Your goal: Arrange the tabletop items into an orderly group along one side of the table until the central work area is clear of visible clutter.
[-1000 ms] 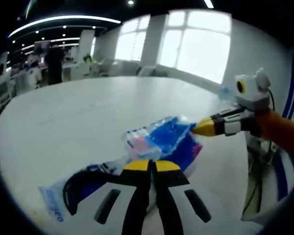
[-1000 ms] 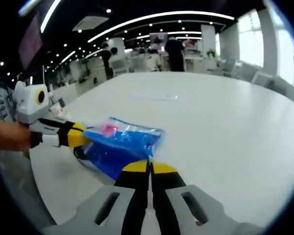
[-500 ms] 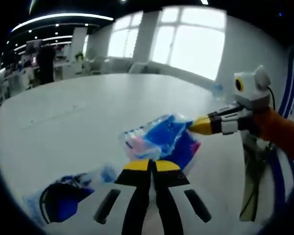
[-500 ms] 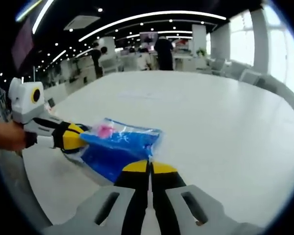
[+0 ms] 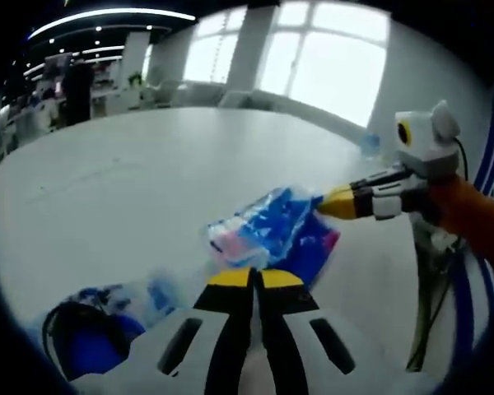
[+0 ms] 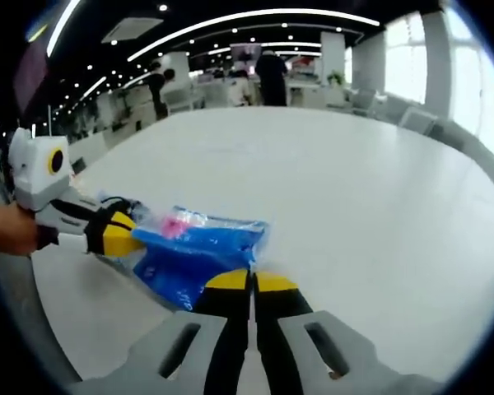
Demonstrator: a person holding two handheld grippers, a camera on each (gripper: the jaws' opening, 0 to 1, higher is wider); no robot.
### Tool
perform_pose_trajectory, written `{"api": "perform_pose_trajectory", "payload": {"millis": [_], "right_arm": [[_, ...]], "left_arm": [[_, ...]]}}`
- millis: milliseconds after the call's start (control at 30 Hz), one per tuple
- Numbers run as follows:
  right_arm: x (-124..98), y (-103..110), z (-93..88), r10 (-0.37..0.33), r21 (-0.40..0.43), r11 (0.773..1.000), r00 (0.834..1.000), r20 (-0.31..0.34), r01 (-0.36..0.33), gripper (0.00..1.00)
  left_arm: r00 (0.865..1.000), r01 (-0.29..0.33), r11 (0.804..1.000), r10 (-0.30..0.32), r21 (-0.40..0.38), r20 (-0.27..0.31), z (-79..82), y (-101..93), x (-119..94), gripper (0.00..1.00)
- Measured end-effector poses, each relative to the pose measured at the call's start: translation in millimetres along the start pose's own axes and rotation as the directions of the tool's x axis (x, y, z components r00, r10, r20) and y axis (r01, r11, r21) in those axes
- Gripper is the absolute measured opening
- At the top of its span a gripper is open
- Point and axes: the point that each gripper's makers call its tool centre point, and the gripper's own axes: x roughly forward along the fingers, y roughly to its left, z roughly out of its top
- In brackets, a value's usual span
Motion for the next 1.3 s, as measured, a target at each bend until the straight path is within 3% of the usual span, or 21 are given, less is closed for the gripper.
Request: {"api": "perform_pose_trajectory", "payload": {"millis": [467, 833, 1300], "right_arm": [[13, 1, -15.2, 0.010, 0.008, 1.000, 0.999, -0.042, -0.009, 0.02], [17, 1, -21.7, 0.009, 0.003, 1.000, 0.998, -0.059, -0.009, 0.02], [18, 0, -16.8, 0.009, 0.017, 1.000, 0.999, -0.041, -0.008, 0.06]], "left_arm": [[0.998, -0.021, 1.000, 0.020, -0.013, -0.063, -17.8, 6.5, 9, 0.00], [0.998, -0.024, 1.000, 0.023, -0.013, -0.065, -18.6, 7.1, 10, 0.01], [0.996, -0.031, 0.999, 0.030, -0.016, -0.079, -19.5, 10.0, 8, 0.08]]}}
